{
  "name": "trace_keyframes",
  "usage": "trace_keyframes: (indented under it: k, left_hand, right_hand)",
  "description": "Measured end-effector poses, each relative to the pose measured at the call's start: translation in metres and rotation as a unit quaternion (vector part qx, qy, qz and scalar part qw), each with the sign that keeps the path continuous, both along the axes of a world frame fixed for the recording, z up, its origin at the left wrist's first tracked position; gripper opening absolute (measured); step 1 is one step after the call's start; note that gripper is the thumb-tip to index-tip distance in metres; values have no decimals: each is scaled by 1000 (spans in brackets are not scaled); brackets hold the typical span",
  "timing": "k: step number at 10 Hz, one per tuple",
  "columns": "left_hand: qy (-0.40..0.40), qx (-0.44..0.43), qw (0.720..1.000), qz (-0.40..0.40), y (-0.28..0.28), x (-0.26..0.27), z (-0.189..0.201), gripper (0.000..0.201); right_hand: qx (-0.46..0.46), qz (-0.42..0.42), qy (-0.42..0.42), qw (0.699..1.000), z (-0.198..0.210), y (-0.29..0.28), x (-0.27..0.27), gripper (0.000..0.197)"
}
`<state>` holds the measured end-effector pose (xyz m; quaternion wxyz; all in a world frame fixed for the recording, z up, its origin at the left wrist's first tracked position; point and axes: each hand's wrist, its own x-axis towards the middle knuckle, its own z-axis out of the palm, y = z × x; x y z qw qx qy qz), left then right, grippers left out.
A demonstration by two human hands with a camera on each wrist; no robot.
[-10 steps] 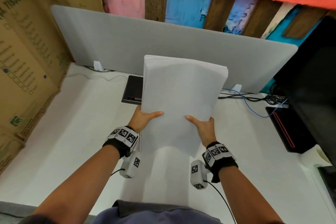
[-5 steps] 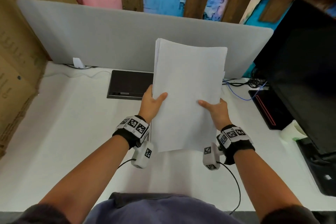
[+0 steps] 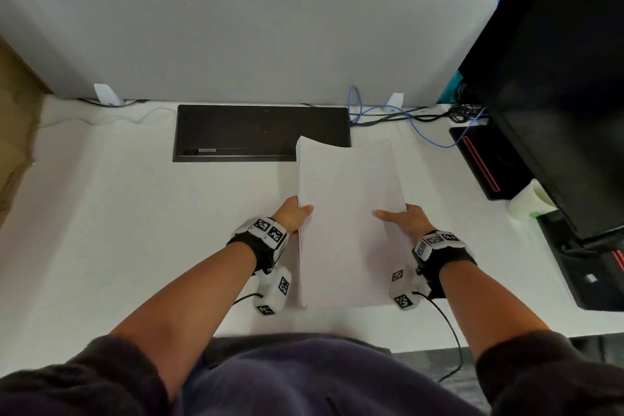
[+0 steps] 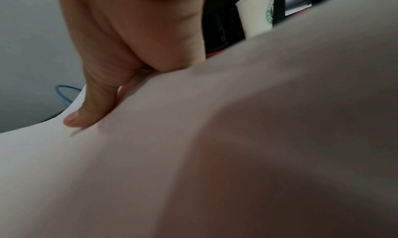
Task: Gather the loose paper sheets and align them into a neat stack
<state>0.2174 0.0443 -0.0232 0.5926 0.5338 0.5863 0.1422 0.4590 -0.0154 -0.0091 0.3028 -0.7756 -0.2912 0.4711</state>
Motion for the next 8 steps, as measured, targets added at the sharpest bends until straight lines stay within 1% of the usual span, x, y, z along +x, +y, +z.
trace_keyframes:
  k: [1, 2, 3, 4, 5, 6, 7, 8]
  left_hand:
    - [76, -36, 995, -56, -3, 4, -21, 36]
    - [86, -40, 994, -62, -6, 9, -28, 36]
    - [81, -17, 995, -55, -1, 16, -31, 28]
    - [131, -8, 987, -91, 4, 22, -25, 19]
    - [156, 1, 981, -114, 9, 24, -21, 29]
    - [180, 6, 975, -129, 10, 25, -22, 31]
    - [107, -1, 993, -58, 22, 26, -12, 21]
    - [57, 7, 998, 0, 40, 15, 7, 59]
  right_hand:
    - [-36, -3, -3, 999, -4, -12, -2, 67]
    - [-56, -3, -31, 998, -8, -14, 4, 57]
    - [-67, -8, -61, 996, -13, -8, 17, 60]
    - [-82, -6, -93, 992, -14, -5, 27, 67]
    - [-89, 17, -123, 988, -20, 1, 33, 73]
    - [-114, 49, -166, 978, -11, 1, 25, 75]
    - [-152, 82, -212, 962, -5, 9, 21, 92]
    - [-170, 97, -272, 942, 20, 18, 18, 108]
